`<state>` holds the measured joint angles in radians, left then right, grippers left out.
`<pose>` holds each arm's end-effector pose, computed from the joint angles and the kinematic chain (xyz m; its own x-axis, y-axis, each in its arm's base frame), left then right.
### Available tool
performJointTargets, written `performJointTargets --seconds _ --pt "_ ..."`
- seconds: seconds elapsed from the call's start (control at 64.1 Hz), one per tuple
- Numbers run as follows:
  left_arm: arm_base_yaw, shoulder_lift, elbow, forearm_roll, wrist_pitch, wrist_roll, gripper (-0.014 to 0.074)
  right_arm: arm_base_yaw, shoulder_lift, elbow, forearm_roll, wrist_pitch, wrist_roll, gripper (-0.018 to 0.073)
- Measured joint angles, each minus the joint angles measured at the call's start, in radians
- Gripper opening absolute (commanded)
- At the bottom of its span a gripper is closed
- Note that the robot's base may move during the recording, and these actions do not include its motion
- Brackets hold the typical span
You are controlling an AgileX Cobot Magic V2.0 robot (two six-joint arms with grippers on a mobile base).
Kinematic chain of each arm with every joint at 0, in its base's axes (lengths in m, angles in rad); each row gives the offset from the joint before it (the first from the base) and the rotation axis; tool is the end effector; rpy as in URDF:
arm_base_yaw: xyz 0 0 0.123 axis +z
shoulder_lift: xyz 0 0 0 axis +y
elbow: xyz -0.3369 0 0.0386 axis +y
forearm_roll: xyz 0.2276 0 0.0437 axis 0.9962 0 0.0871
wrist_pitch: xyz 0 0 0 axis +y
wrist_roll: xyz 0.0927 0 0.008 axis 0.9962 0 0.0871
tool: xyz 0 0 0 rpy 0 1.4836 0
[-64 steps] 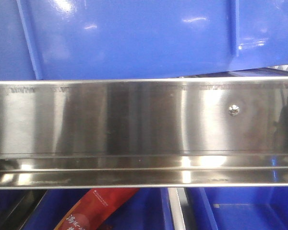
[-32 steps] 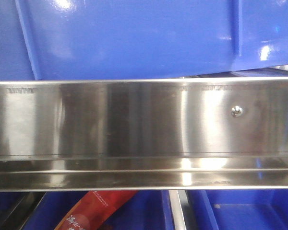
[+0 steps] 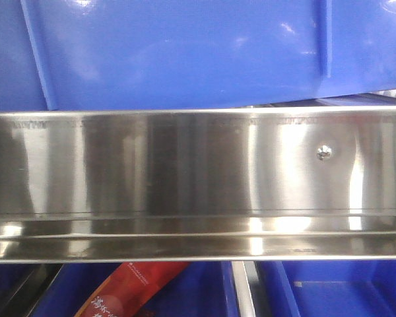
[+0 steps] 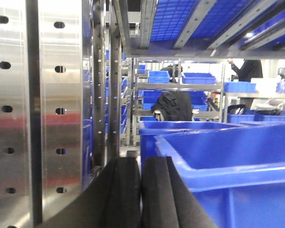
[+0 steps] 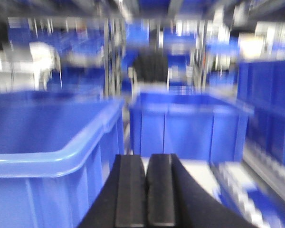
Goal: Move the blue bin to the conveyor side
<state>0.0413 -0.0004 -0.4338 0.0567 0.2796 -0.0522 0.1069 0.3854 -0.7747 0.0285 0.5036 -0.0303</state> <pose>-0.0585 -0.0010 0.3191 0.2395 0.0122 -0.9708 -0.0570 0.9984 -0.0015 -0.0108 0.0001 0.4096 -0.0261 -0.0082 -0.9996 -0.1205 0.9927 -0.0050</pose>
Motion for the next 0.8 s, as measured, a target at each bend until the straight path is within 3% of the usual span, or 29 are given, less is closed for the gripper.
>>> performJointTargets --seconds 0.234,0.359,0.577,0.795 --pt "0.000 0.000 -0.002 -0.016 -0.053 0.000 0.0004 0.000 0.082 -0.042 0.012 0.033 0.000 -0.0088" --pt "0.000 0.050 -0.059 -0.022 -0.017 0.000 0.0004 0.000 0.100 -0.074 0.023 0.043 -0.016 -0.0088" --pt "0.000 0.311 -0.265 -0.028 0.101 0.000 0.0004 0.000 0.229 -0.254 0.030 0.166 -0.032 -0.0088" --pt "0.000 0.590 -0.485 -0.036 0.210 0.000 0.0004 0.000 0.436 -0.449 0.031 0.392 -0.032 -0.0088"
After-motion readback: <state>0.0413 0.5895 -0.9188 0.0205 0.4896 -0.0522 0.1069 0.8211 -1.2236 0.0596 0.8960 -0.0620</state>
